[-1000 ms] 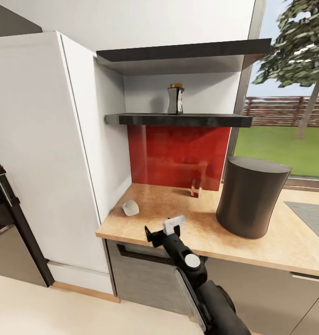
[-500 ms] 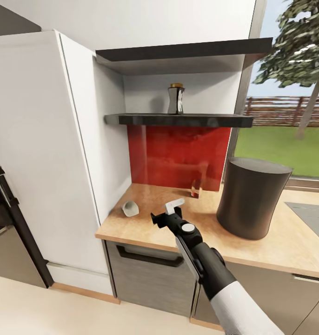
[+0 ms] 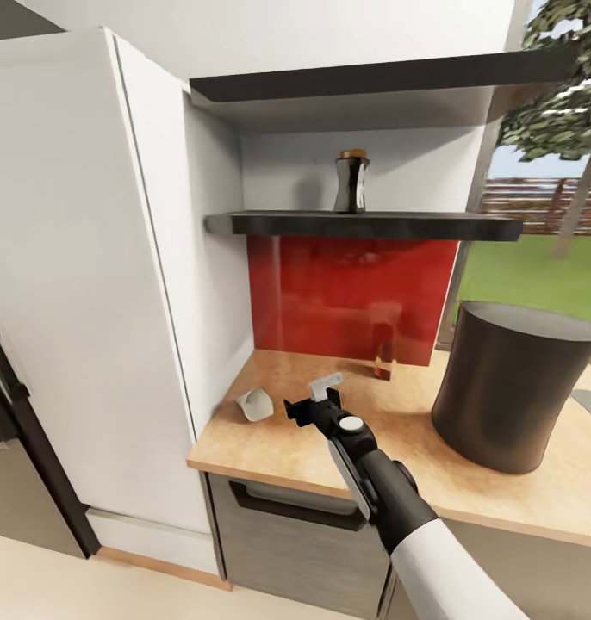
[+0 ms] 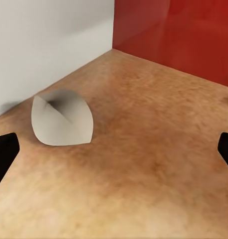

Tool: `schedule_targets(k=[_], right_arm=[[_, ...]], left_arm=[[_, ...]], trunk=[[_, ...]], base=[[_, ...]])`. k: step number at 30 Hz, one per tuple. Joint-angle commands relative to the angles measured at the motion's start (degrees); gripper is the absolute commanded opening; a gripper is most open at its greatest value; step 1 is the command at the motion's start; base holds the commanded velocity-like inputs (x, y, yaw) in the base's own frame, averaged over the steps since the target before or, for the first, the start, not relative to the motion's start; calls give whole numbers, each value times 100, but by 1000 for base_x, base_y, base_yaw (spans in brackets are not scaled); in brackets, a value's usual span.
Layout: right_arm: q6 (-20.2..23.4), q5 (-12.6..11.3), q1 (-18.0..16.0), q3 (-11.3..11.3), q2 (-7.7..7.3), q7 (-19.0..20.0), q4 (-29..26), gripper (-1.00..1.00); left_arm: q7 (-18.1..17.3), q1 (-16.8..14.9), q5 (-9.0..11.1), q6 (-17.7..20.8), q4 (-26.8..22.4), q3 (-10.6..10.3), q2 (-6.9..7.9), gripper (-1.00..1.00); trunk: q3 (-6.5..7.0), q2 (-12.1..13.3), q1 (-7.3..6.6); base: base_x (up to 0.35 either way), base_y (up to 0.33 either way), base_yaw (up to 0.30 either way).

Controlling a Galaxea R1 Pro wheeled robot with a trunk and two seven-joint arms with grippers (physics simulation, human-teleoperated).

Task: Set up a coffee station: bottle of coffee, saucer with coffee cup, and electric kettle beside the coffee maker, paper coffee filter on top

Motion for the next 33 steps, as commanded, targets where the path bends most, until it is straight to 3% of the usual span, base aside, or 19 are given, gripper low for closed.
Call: schedule_targets(k=[1,20,33], right_arm=[[27,2,-2,2,1,4,97,100],[6,-13,-2,10,1,17,912,100],[-2,-8,-2,16,1,17,1030,100]], left_arm=[[21,-2,-1,-19,8,-3,0,100],[35,7,1,-20,101,8,-3,100],[35,6,1,-27,195,14,-9,100]], trunk=[[-2,-4,4],[-2,-4,4],[-2,-4,4]], base=[[197,279,0],[77,72,0],[153,110,0]])
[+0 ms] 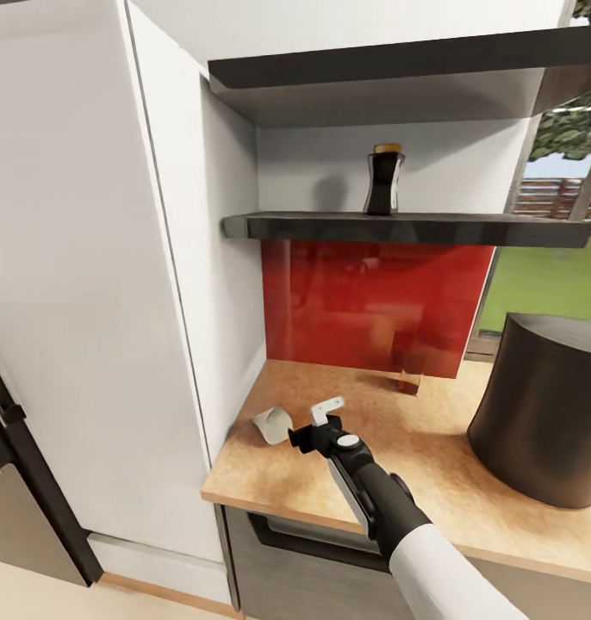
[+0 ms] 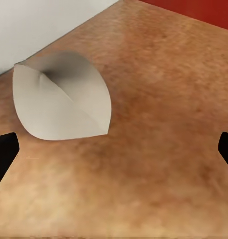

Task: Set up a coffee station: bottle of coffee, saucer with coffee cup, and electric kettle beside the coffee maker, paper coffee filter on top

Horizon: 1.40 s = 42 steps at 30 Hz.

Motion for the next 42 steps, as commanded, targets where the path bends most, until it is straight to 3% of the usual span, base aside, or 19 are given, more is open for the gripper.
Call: schedule_targets(k=[1,22,30,42], right_arm=[[29,1,-1,3,0,3,19,100],[10,-4,-1,6,0,3,287,100],[-235,-4,-1,6,0,3,457,100],[-319,3,-1,-2,0,3,641,100]], left_arm=[[13,-2,-1,-20,6,-2,0,100],[13,-6,-1,-20,7,-14,-25,100],[13,-4,-1,-20,7,-19,-22,100],[13,-6,-1,-13,12,-19,-25,100]], trunk=[[-2,-4,2],[-2,-4,2],[-2,-4,2],[-2,-4,2]], base=[[14,11,0],[93,58,0],[28,4,0],[205,66,0]])
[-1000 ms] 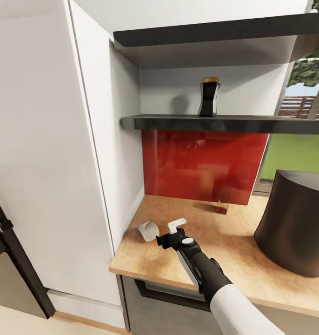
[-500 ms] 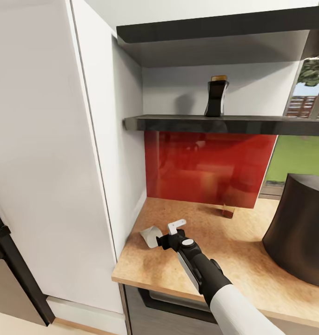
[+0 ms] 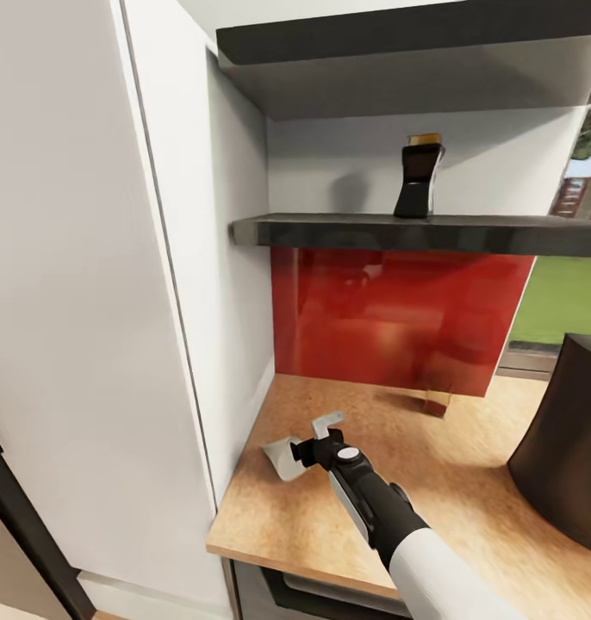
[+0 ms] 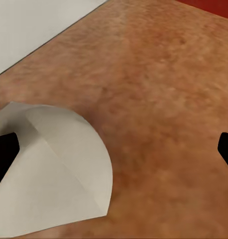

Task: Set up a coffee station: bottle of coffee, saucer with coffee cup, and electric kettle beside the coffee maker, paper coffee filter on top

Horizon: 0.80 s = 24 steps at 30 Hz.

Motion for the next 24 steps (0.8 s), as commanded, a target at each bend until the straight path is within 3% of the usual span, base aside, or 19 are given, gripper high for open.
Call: schedule_targets(k=[1,12,24], right_arm=[[26,3,-1,2,0,3,7,100],[-8,4,-1,2,0,3,199,100],[-11,-3,-1,9,0,3,424,100]], left_arm=[[14,-1,-1,-19,7,-4,0,100],[14,11,-1,-7,308,21,23,100],[14,20,-1,277,475,14,28,100]], trunk=[[-2,-4,3],[-2,-4,3],[-2,-4,3]], base=[[54,22,0],[10,4,0],[0,0,0]])
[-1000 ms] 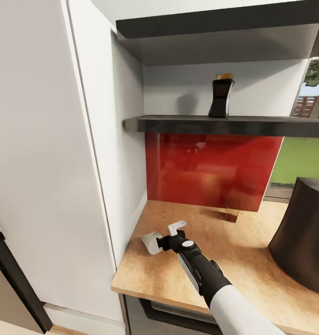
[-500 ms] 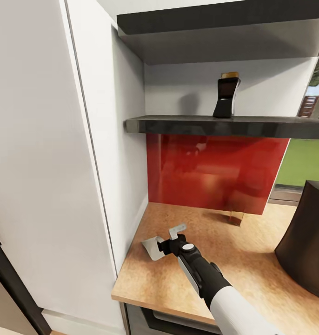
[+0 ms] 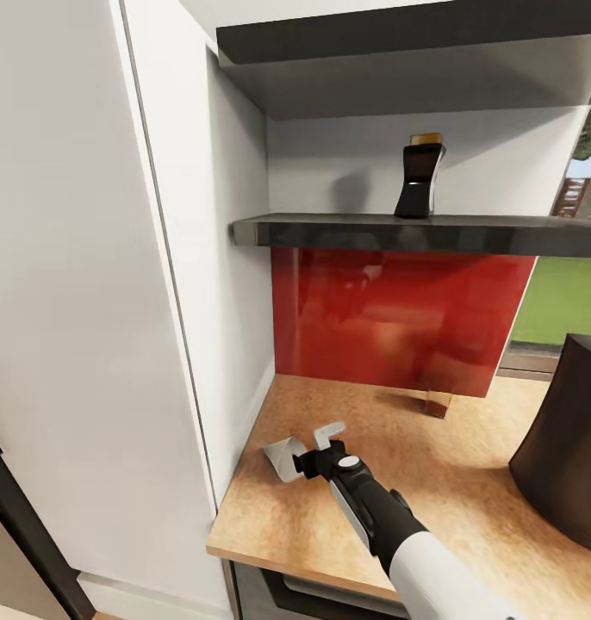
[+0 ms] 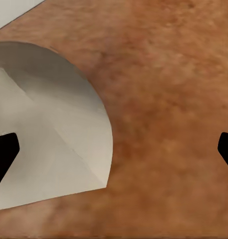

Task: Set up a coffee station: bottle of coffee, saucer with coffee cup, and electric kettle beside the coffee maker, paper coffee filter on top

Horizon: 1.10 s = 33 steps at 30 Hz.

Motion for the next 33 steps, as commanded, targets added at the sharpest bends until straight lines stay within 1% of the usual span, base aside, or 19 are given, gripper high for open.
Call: schedule_targets(k=[1,5,9,12,27,33], right_arm=[[14,1,-1,4,0,3,40,100],[-151,0,-1,5,0,3,172,100],[-276,0,-1,5,0,3,317,100],[-314,0,-1,5,0,3,385,100],[-329,0,-1,5,0,3,418,100],[-329,0,-1,5,0,3,418,100]], left_arm=[[13,-2,-2,-16,7,-1,-1,100],[13,-2,-2,37,8,-1,-3,100],[13,-2,-2,241,1,-1,-6,100],[13,-2,-2,324,-5,-1,-10,100],[13,-2,-2,354,-9,-19,-28,100],[13,-2,-2,358,-10,-19,-27,100]], trunk=[[-2,-4,2],[-2,-4,2],[-2,-4,2],[-2,-4,2],[-2,-4,2],[-2,-4,2]], base=[[0,0,0],[0,0,0],[0,36,0],[0,115,0],[3,24,0],[94,177,0]])
